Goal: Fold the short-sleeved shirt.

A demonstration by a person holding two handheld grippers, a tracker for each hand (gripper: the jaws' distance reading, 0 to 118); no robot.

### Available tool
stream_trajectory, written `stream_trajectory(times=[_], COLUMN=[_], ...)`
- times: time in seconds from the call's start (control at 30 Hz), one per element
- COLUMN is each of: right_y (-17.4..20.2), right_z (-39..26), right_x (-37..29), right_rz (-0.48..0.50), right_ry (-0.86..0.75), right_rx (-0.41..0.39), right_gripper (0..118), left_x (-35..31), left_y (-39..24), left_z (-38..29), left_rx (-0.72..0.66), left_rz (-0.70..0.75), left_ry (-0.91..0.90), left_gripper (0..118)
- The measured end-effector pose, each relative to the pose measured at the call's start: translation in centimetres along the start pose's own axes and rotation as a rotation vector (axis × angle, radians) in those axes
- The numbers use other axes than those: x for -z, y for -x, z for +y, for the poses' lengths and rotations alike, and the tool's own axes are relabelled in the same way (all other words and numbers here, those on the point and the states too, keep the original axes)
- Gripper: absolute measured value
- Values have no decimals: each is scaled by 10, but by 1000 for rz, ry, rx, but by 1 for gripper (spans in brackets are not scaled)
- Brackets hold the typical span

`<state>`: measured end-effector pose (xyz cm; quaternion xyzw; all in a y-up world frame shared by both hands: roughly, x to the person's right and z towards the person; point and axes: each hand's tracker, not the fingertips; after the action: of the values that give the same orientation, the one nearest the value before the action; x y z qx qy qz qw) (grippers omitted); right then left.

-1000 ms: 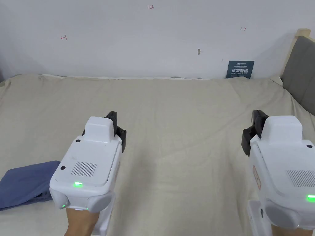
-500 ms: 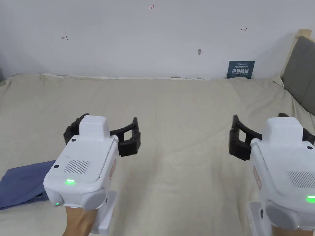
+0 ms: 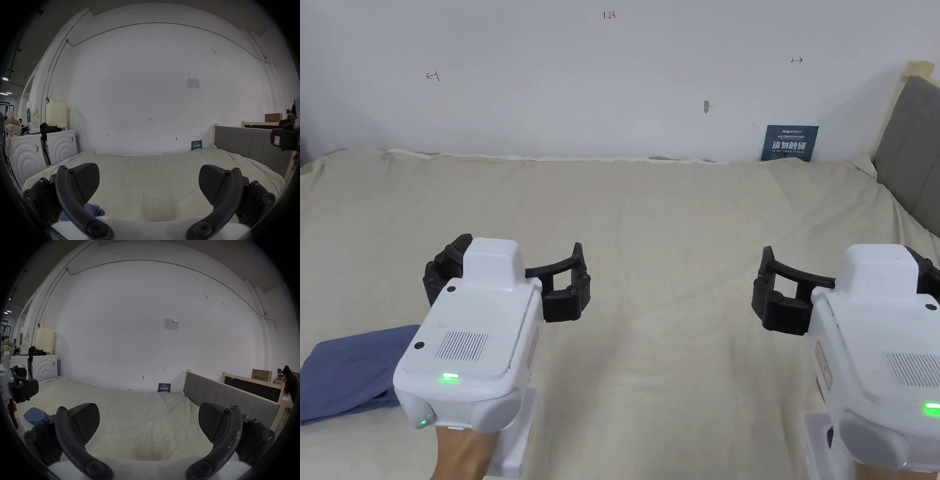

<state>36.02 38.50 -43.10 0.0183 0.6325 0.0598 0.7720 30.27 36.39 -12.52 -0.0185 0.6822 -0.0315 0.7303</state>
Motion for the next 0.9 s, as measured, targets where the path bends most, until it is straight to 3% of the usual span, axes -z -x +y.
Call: stream_trajectory(times=[0.9], right_y=[-5], right_z=[2], right_x=[-6], right_rz=[-8], right_ry=[-7], right_rx=[12], right_gripper=[118], left_x=[-2], left_y=[0], left_z=[-2], left_rx=[0], left_rz=[9], left_ry=[3], left_gripper=[118])
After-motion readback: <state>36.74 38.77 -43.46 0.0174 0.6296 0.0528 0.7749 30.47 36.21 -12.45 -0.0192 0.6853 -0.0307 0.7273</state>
